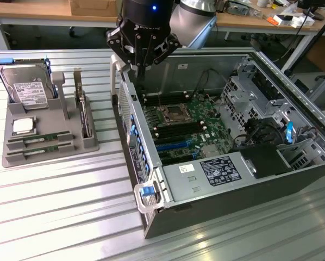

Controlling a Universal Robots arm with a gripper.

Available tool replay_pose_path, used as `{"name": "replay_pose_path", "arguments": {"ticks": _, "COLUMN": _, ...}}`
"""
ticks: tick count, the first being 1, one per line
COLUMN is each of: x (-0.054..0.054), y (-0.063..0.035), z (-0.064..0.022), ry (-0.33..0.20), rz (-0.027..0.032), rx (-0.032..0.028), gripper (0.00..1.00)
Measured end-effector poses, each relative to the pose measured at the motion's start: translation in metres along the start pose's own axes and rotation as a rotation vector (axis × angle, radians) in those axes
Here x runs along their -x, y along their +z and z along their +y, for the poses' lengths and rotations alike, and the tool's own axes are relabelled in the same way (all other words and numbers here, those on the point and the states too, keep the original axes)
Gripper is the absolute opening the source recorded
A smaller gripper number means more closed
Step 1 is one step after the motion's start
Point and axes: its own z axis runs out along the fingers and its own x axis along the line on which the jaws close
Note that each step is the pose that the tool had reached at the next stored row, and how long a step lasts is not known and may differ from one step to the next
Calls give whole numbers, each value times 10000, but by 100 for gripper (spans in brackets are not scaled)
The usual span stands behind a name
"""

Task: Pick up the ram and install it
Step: 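Reach for the ram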

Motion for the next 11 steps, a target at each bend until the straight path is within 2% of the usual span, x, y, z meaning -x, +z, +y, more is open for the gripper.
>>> {"name": "replay_pose_path", "arguments": {"ticks": 11, "x": -45, "y": 1, "z": -4, "ry": 1, "rz": -1, "rx": 0, "gripper": 11}}
